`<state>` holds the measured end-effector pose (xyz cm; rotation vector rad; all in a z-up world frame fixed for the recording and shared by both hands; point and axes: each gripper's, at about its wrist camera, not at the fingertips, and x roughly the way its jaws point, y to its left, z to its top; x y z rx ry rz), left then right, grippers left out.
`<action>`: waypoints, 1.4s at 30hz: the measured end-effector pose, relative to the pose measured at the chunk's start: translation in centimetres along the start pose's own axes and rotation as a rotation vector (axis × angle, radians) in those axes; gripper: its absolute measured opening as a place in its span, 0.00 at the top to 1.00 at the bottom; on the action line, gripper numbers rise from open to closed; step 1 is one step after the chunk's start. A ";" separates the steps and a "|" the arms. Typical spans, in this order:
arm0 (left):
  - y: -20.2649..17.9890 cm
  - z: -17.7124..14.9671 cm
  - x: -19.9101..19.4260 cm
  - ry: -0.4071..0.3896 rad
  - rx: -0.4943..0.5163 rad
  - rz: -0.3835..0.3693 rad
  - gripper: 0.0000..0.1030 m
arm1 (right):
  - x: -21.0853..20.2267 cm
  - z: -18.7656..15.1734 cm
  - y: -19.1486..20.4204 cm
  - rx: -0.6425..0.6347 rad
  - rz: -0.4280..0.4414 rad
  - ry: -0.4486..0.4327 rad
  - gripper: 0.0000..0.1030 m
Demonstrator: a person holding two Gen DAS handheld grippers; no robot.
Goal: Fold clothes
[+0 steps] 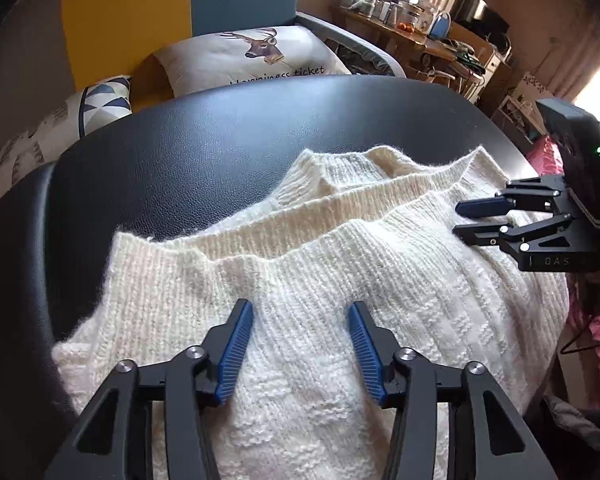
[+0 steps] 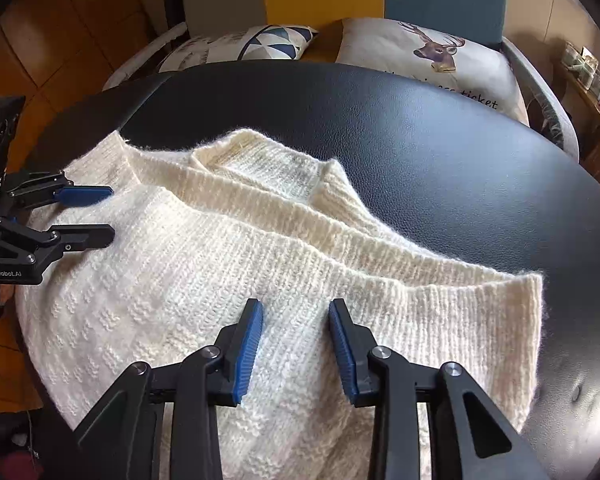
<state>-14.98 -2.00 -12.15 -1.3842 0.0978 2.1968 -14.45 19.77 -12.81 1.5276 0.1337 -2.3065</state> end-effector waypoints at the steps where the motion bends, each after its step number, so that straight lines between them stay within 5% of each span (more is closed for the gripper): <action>1: 0.3 -0.3 -0.2 -0.018 -0.027 -0.018 0.81 | 0.0 -0.3 0.2 -0.023 -0.003 -0.010 0.66; 6: -0.3 -1.6 -2.0 -0.136 -0.075 -0.008 0.92 | -0.7 -1.2 1.8 -0.069 -0.063 -0.067 0.93; 12: -2.7 -0.3 -5.1 -0.330 -0.009 0.115 0.93 | -4.1 0.1 2.0 -0.054 -0.159 -0.199 0.95; 18: -0.8 0.9 2.1 -0.173 -0.076 0.173 0.84 | 0.2 -0.7 0.2 0.050 -0.205 -0.141 0.93; 22: -0.1 0.7 -0.3 -0.204 -0.131 0.097 0.84 | 0.3 -1.2 -0.9 0.101 -0.177 -0.193 0.91; 27: 0.3 -0.3 -4.1 -0.252 -0.006 0.127 0.76 | -2.0 -1.2 -2.3 0.181 -0.091 -0.222 0.81; 30: 1.1 -0.4 -2.9 -0.186 0.045 0.162 0.74 | -4.9 -1.5 -0.9 0.141 -0.057 -0.326 0.78; 33: 1.9 -0.4 -0.6 -0.097 0.074 0.209 0.72 | -4.8 -0.8 1.7 0.040 -0.023 -0.288 0.78; 38: 4.3 -0.4 -0.7 -0.113 -0.086 0.233 0.69 | -1.0 -0.9 0.3 0.114 -0.044 -0.194 0.78; 42: 6.7 -0.8 -1.8 -0.155 -0.245 0.220 0.86 | -0.3 -1.6 -0.9 0.176 -0.011 -0.198 0.78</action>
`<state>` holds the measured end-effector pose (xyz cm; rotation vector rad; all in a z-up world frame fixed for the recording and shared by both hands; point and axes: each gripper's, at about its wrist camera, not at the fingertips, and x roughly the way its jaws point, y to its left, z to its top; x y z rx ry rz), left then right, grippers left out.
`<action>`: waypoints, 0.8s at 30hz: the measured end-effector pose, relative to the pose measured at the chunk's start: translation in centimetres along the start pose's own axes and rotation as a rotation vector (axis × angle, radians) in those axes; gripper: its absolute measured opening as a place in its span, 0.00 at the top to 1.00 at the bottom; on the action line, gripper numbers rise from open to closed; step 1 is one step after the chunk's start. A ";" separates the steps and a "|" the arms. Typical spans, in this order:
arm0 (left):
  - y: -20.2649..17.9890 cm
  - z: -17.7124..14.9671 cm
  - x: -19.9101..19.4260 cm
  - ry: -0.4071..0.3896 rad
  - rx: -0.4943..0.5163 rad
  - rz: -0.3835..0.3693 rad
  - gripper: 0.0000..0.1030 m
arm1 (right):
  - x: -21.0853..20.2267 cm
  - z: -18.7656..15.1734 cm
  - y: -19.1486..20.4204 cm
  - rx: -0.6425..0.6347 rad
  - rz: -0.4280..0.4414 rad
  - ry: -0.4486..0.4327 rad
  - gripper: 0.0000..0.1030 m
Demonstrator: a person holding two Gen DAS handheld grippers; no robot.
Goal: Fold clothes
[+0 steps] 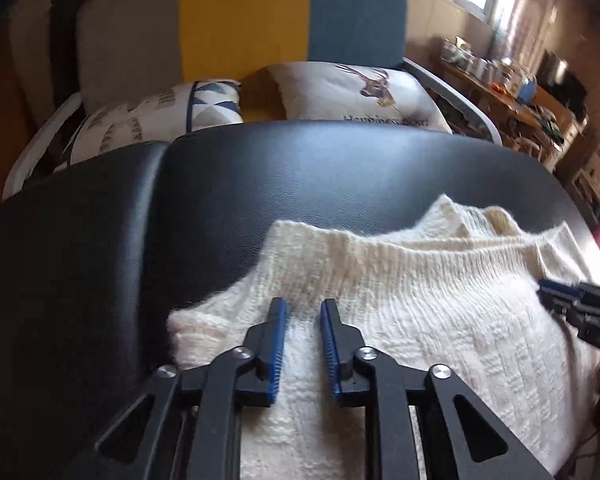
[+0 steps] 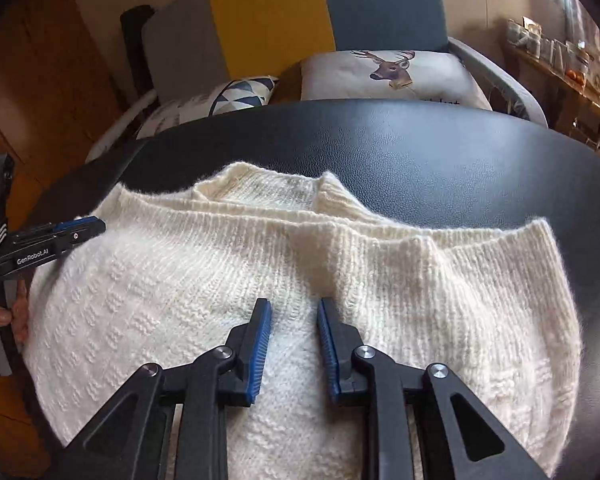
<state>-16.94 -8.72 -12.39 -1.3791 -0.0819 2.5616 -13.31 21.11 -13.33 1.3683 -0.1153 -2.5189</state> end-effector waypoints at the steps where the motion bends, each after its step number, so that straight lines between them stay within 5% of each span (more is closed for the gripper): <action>1: 0.6 0.1 -0.2 -0.005 -0.040 -0.010 0.86 | 0.0 0.0 0.1 -0.009 -0.003 -0.001 0.78; 5: 1.0 -0.3 -2.2 -0.047 -0.035 -0.006 0.85 | 0.2 0.1 -0.2 0.009 0.016 -0.009 0.78; 11: 0.8 -0.8 -0.1 0.024 0.056 0.002 0.83 | 0.3 -0.3 -0.7 0.042 0.032 -0.035 0.77; 15: 2.3 -0.9 -0.2 0.064 -0.090 -0.031 0.85 | 0.2 -0.5 -0.5 0.035 0.033 -0.013 0.77; 22: 1.4 -4.7 -4.2 0.018 -0.072 0.014 0.84 | -1.8 -1.7 -1.0 0.079 0.126 0.038 0.77; 24: 1.4 -5.0 -6.5 -0.035 -0.073 0.023 0.84 | -5.0 -2.7 -2.7 0.163 0.206 -0.028 0.76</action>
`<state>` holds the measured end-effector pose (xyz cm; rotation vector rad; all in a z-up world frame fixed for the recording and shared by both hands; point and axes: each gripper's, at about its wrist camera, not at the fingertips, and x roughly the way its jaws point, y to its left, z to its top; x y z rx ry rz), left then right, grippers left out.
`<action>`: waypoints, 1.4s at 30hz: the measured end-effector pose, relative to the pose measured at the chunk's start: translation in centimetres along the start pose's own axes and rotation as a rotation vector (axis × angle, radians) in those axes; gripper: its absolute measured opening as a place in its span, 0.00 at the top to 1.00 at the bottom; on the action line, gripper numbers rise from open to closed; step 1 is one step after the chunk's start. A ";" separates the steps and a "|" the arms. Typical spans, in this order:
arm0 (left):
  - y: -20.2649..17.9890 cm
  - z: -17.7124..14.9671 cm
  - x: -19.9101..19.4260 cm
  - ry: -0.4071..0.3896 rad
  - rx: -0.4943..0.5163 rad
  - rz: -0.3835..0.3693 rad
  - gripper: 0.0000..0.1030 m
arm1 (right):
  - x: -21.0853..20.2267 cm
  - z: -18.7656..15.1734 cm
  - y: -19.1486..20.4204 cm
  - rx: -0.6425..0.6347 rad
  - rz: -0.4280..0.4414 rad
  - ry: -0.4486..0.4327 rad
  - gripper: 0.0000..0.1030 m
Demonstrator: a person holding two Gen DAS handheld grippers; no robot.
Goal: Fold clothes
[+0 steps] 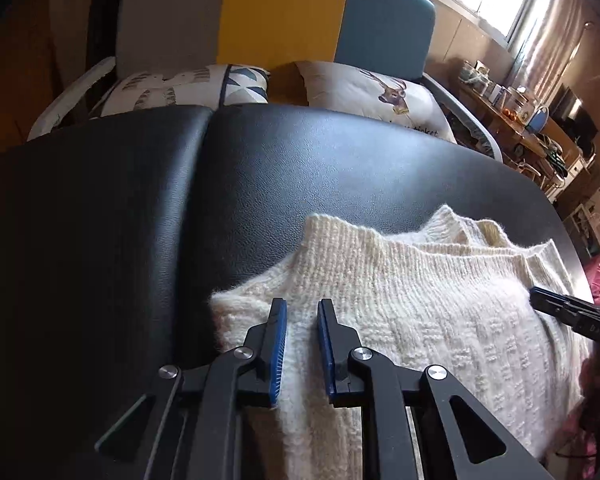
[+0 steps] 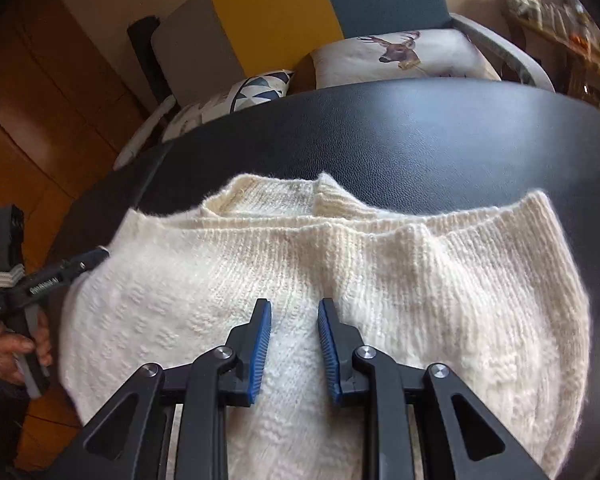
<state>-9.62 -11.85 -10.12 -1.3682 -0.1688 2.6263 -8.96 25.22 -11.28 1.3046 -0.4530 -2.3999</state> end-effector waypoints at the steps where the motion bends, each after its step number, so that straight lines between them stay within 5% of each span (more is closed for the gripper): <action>1: 0.0 -0.3 -1.4 -0.038 -0.001 -0.026 0.82 | -1.9 -0.4 -0.6 0.041 0.045 -0.039 0.76; 5: -1.4 -2.9 -3.9 -0.079 0.047 -0.127 0.62 | -8.5 -4.2 -3.6 0.129 0.166 -0.087 0.75; 8: -2.5 -5.3 -2.0 0.002 0.105 -0.103 0.62 | -9.3 -7.6 -5.4 0.151 0.147 0.007 0.76; 10: -2.5 -6.2 -1.5 -0.004 0.124 -0.074 0.62 | -8.1 -10.0 -7.0 0.199 0.032 0.097 0.75; 11: -2.5 -5.9 -1.6 0.003 0.109 -0.074 0.62 | -7.9 -11.0 -8.0 0.234 0.026 0.102 0.83; 13: -2.6 -4.9 -2.3 0.004 0.082 -0.079 0.63 | -9.3 -11.6 -9.2 0.298 0.122 0.043 0.78; 20: -11.4 -3.0 -4.7 -0.006 0.229 -0.389 0.50 | -14.6 -13.2 -14.4 0.325 0.268 -0.031 0.71; 27: -26.1 -3.6 -0.3 0.099 0.509 -0.509 0.50 | -12.3 -12.5 -18.1 0.394 0.492 -0.016 0.70; 34: -30.2 -2.3 2.6 0.149 0.545 -0.548 0.51 | -8.6 -10.3 -17.2 0.311 0.640 0.145 0.69; 38: -31.6 -1.7 4.5 0.174 0.587 -0.520 0.51 | -7.4 -8.9 -14.9 0.200 0.664 0.257 0.68; 42: -33.2 -2.3 5.7 0.199 0.702 -0.494 0.51 | -7.4 -7.9 -14.0 0.082 0.525 0.355 0.67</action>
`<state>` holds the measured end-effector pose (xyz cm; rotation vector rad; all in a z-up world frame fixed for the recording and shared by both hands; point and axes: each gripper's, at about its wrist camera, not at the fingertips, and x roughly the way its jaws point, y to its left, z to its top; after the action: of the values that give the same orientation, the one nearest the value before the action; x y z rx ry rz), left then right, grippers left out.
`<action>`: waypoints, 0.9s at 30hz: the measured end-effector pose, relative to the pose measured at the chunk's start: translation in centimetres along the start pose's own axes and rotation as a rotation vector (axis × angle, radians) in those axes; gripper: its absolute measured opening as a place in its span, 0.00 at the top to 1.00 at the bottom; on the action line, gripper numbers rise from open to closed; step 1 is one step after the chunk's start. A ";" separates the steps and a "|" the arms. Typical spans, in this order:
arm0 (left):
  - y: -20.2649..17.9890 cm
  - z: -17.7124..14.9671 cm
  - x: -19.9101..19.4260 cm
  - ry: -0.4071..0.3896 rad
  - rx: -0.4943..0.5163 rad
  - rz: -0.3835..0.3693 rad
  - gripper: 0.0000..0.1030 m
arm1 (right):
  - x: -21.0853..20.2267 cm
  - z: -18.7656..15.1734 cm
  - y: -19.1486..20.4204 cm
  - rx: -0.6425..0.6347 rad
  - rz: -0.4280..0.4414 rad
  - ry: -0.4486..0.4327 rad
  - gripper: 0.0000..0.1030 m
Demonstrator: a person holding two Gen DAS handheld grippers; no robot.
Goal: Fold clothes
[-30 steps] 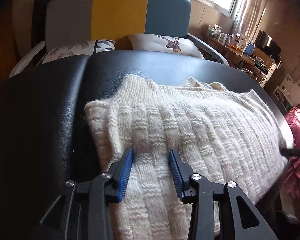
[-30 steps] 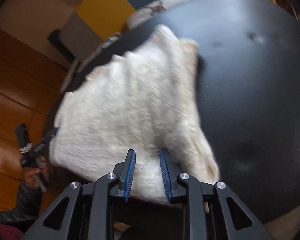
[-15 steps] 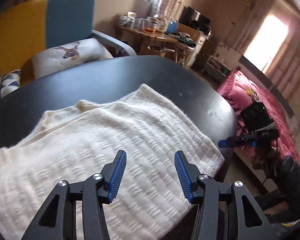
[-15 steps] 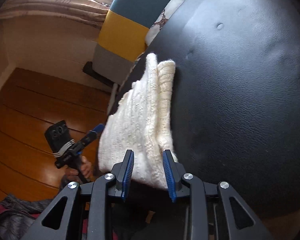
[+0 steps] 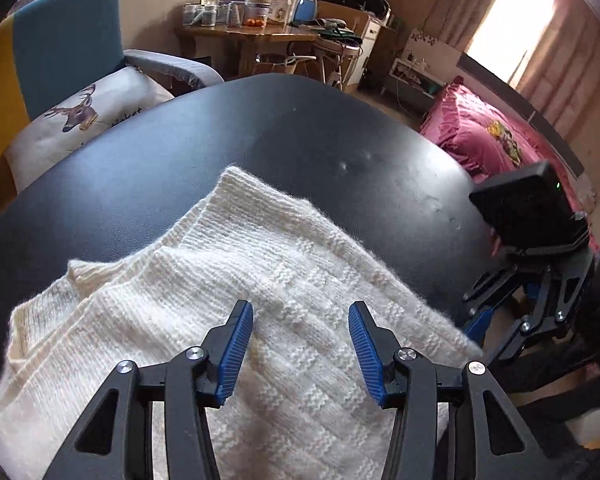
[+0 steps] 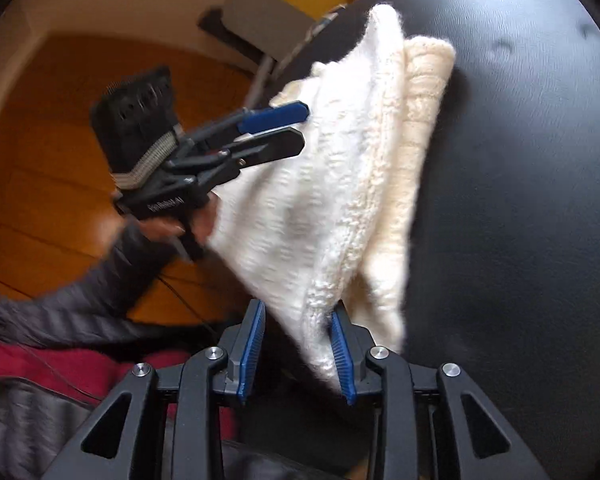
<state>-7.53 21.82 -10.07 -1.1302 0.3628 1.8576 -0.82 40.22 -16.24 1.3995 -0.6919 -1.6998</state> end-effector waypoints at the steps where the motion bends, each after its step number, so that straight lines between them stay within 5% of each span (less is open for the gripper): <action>1: -0.2 0.0 0.3 0.007 0.018 0.002 0.51 | -0.1 0.2 -0.5 0.023 0.003 0.008 0.67; 9: 0.5 -1.1 1.5 0.057 -0.013 -0.030 0.51 | 4.2 -1.8 2.4 -0.066 0.162 0.197 0.66; 11: 0.1 -1.4 2.0 0.052 -0.009 -0.008 0.49 | 5.5 -2.5 2.4 -0.084 0.107 0.254 0.67; 12: -0.1 -1.3 2.1 0.058 -0.013 -0.003 0.49 | 5.7 -3.1 2.0 -0.078 0.039 0.285 0.89; 13: -0.2 -1.2 2.2 0.064 -0.013 0.001 0.48 | 5.4 -3.4 1.6 -0.064 0.018 0.283 0.91; 19: 0.1 -1.1 1.7 0.037 -0.072 -0.023 0.48 | 2.7 -4.0 1.3 0.003 -0.049 0.206 0.89; 21: 0.2 -1.3 0.4 -0.011 -0.107 -0.037 0.49 | 0.8 -3.8 1.5 0.052 -0.055 0.142 0.71; 27: 1.2 -4.6 -4.9 -0.157 -0.211 -0.055 0.49 | -5.8 -2.7 5.4 -0.021 -0.190 -0.198 0.70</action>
<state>-5.06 15.59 -8.79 -1.1118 0.0470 1.9548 3.45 42.55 -9.45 1.3284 -0.6633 -2.0093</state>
